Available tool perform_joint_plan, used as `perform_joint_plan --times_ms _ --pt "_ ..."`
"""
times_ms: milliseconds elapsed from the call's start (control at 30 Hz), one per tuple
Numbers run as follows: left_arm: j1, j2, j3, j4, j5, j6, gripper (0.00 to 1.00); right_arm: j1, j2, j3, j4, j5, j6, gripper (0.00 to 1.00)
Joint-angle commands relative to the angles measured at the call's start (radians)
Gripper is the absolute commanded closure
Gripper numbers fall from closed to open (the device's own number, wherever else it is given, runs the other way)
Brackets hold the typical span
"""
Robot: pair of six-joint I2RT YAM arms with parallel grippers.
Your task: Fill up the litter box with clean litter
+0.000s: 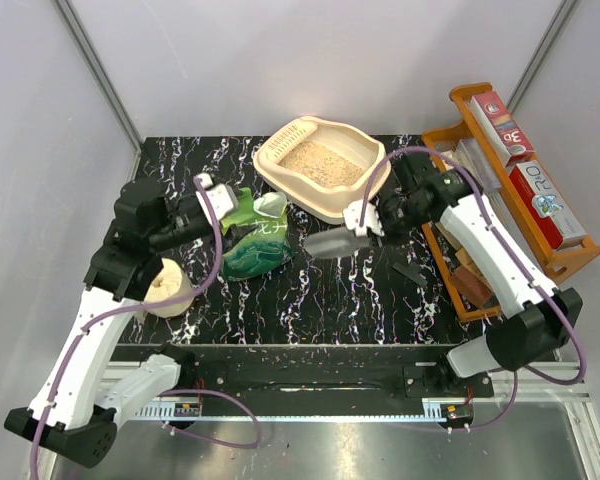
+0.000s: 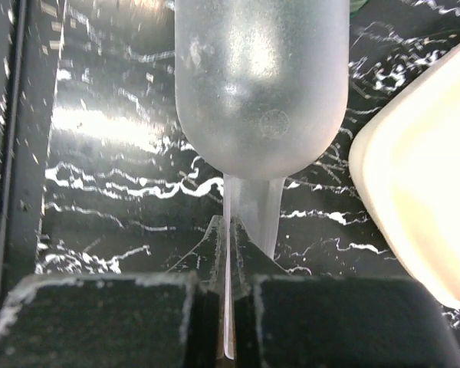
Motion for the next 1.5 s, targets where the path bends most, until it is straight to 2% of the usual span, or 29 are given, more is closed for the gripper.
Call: perform_joint_plan --times_ms 0,100,133,233,333,433,500,633,700,867,933,1067,1100,1167,1200,1300,1333,1367,1433,1467 --pt "-0.067 -0.066 -0.048 0.082 -0.054 0.293 0.27 -0.004 0.152 0.206 -0.178 -0.165 0.269 1.0" --pt "-0.08 -0.109 -0.117 0.171 -0.028 0.498 0.27 -0.004 0.273 0.381 -0.247 -0.247 0.434 1.0" --pt "-0.081 -0.127 -0.139 0.188 0.019 0.649 0.27 -0.004 0.304 0.466 -0.287 -0.263 0.47 1.0" --pt "-0.104 -0.128 -0.223 0.333 0.064 0.839 0.27 -0.004 0.413 0.603 -0.384 -0.328 0.529 1.0" --pt "-0.126 -0.08 -0.236 0.344 0.079 0.991 0.3 -0.005 0.43 0.637 -0.384 -0.388 0.565 1.0" --pt "-0.162 -0.056 -0.28 0.45 0.052 1.033 0.32 -0.004 0.442 0.659 -0.383 -0.411 0.588 1.0" --pt "-0.201 -0.045 -0.325 0.576 0.021 1.043 0.32 -0.005 0.441 0.653 -0.38 -0.411 0.6 1.0" --pt "-0.251 0.022 -0.326 0.596 -0.028 1.125 0.33 -0.004 0.43 0.639 -0.373 -0.423 0.616 1.0" --pt "-0.276 0.047 -0.337 0.656 -0.057 1.135 0.34 -0.004 0.424 0.633 -0.37 -0.423 0.623 1.0" --pt "-0.336 0.141 -0.397 0.868 -0.143 1.269 0.37 -0.004 0.412 0.614 -0.364 -0.425 0.636 1.0" --pt "-0.348 0.181 -0.389 0.887 -0.189 1.281 0.39 -0.004 0.41 0.607 -0.361 -0.428 0.64 1.0" --pt "-0.362 0.225 -0.374 0.929 -0.241 1.297 0.5 -0.004 0.412 0.608 -0.361 -0.428 0.645 1.0" --pt "-0.362 0.236 -0.374 0.94 -0.25 1.298 0.6 -0.004 0.413 0.608 -0.363 -0.428 0.646 1.0" --pt "-0.367 0.24 -0.375 0.962 -0.257 1.301 0.72 -0.004 0.415 0.606 -0.364 -0.429 0.649 1.0" --pt "-0.368 0.244 -0.377 0.969 -0.263 1.303 0.81 -0.004 0.416 0.602 -0.363 -0.429 0.651 1.0" --pt "-0.368 0.242 -0.392 0.998 -0.269 1.304 0.97 -0.004 0.418 0.6 -0.36 -0.431 0.657 1.0" --pt "-0.37 0.244 -0.392 0.995 -0.275 1.306 1.0 -0.005 0.418 0.6 -0.36 -0.432 0.659 1.0" --pt "-0.371 0.245 -0.389 0.99 -0.283 1.304 1.0 -0.004 0.418 0.602 -0.357 -0.434 0.659 0.93" --pt "-0.379 0.245 -0.38 0.955 -0.319 1.284 1.0 -0.008 0.406 0.605 -0.308 -0.419 0.674 0.7" --pt "-0.385 0.242 -0.36 0.931 -0.341 1.274 1.0 -0.014 0.392 0.603 -0.268 -0.4 0.741 0.53"
